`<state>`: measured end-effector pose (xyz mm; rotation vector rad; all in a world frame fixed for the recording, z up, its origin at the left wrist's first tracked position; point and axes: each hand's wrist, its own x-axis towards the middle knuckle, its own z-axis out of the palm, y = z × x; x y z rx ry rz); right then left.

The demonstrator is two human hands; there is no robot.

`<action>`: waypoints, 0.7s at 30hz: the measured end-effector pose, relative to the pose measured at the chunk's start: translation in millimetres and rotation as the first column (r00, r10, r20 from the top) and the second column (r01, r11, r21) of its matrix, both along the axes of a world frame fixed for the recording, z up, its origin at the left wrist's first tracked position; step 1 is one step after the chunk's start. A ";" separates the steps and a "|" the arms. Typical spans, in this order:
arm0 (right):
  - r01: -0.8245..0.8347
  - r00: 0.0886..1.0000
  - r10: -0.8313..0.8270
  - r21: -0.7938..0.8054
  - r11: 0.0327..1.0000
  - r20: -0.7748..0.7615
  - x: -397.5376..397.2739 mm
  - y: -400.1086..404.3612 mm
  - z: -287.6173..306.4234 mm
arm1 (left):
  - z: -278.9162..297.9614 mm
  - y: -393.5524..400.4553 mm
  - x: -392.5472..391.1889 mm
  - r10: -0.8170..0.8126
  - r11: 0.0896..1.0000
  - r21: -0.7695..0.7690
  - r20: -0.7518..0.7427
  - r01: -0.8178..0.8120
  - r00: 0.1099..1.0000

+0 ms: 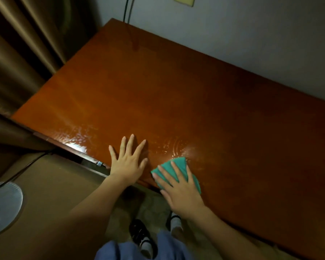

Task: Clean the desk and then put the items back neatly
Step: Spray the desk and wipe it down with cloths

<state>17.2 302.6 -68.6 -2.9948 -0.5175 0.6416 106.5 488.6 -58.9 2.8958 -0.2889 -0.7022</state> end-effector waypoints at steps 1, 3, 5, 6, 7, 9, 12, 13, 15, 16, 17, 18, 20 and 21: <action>-0.040 0.999 0.040 0.001 0.999 0.013 -6.4 -16.5 -2.7 | 1.3 -5.0 1.8 0.002 1.000 0.003 -0.008 -0.002 1.000; -0.015 1.000 0.015 -0.042 0.999 0.003 -6.4 -48.6 -3.9 | 2.4 -17.0 3.7 -0.030 1.000 0.000 -0.018 0.030 0.999; 0.152 0.988 -0.150 -0.090 0.984 0.033 9.0 -74.2 -1.8 | 1.4 -32.4 2.0 -0.098 0.995 0.007 -0.004 0.098 0.995; 0.248 0.967 -0.241 -0.084 0.965 0.082 21.6 -80.7 0.0 | 0.9 -40.4 -0.1 -0.123 0.992 0.014 0.003 0.123 0.992; 0.341 0.938 -0.335 -0.063 0.938 0.090 35.5 -81.3 1.2 | -0.3 -47.9 -2.2 -0.137 0.990 0.018 0.005 0.137 0.991; 0.496 0.867 -0.493 -0.025 0.868 0.075 61.5 -68.9 1.8 | -2.9 -59.5 -4.6 -0.130 0.991 0.017 -0.003 0.131 0.991; 0.485 0.870 -0.486 0.033 0.874 0.081 73.3 -43.9 2.2 | -5.1 -65.8 -2.1 -0.118 0.993 0.009 -0.010 0.118 0.993; 0.413 0.908 -0.414 0.028 0.910 0.070 66.1 -41.9 2.2 | -4.2 -66.2 0.2 -0.125 0.992 0.013 -0.018 0.126 0.992; 0.210 0.975 -0.210 0.007 0.978 0.078 37.5 -47.0 4.7 | -2.8 -68.5 4.9 -0.129 0.991 0.025 -0.038 0.130 0.991; 0.143 0.988 -0.144 0.020 0.990 0.062 22.3 -56.0 4.9 | -2.6 -71.7 7.3 -0.120 0.992 0.030 -0.044 0.121 0.992; 0.104 0.994 -0.105 0.026 0.994 0.038 9.8 -68.4 4.4 | -2.0 -75.1 9.8 -0.110 0.993 0.034 -0.049 0.112 0.993; 0.093 0.995 -0.094 0.018 0.995 0.023 2.1 -82.9 3.0 | -1.3 -79.1 13.0 -0.104 0.994 0.035 -0.050 0.106 0.993; 0.193 0.981 -0.193 -0.012 0.981 0.012 3.0 -112.1 1.9 | -0.4 -88.0 20.2 -0.109 0.993 0.035 -0.044 0.111 0.993; 0.275 0.961 -0.275 -0.028 0.961 0.010 10.6 -123.9 4.0 | -0.4 -93.0 24.1 -0.116 0.992 0.036 -0.037 0.118 0.992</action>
